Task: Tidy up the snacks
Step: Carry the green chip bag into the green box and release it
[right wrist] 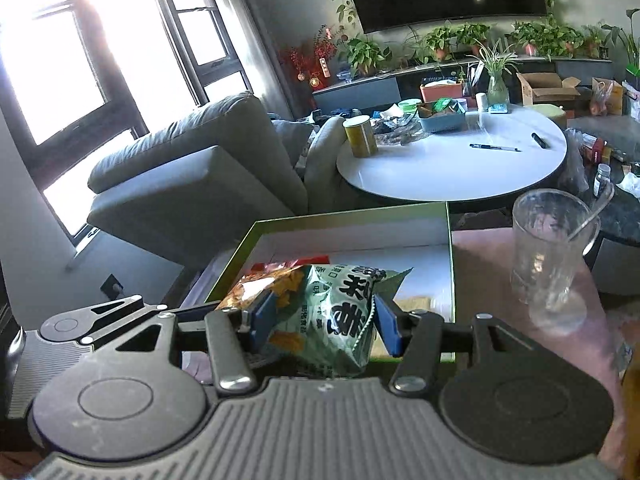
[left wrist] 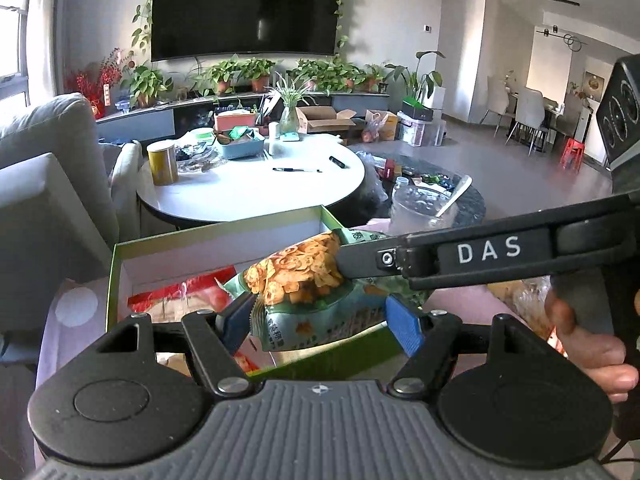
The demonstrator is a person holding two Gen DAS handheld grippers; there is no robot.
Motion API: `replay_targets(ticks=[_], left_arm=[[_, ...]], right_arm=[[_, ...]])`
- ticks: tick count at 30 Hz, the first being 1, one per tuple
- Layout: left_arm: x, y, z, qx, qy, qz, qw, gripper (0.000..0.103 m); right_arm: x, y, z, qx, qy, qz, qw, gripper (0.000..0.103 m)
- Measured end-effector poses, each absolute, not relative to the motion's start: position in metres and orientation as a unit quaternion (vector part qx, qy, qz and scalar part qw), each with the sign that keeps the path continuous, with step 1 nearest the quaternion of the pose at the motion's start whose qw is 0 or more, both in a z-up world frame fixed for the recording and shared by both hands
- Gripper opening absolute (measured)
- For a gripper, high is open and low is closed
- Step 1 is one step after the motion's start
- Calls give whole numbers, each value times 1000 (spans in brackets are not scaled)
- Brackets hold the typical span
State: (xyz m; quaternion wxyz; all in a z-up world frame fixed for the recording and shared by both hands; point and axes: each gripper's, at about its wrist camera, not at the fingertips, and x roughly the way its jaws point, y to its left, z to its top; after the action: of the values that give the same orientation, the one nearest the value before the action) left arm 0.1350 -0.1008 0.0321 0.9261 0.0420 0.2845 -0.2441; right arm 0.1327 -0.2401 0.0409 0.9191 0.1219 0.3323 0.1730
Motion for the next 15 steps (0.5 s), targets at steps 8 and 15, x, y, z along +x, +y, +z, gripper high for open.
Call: replay_targets(ticks=[8, 15], left_arm=[[184, -110, 23, 43, 294, -234, 926, 68], [221, -120, 6, 44, 309, -232, 921, 68]], right_arm=[[166, -246, 31, 126, 329, 175, 919, 53], [199, -252, 20, 122, 334, 170, 919, 53]])
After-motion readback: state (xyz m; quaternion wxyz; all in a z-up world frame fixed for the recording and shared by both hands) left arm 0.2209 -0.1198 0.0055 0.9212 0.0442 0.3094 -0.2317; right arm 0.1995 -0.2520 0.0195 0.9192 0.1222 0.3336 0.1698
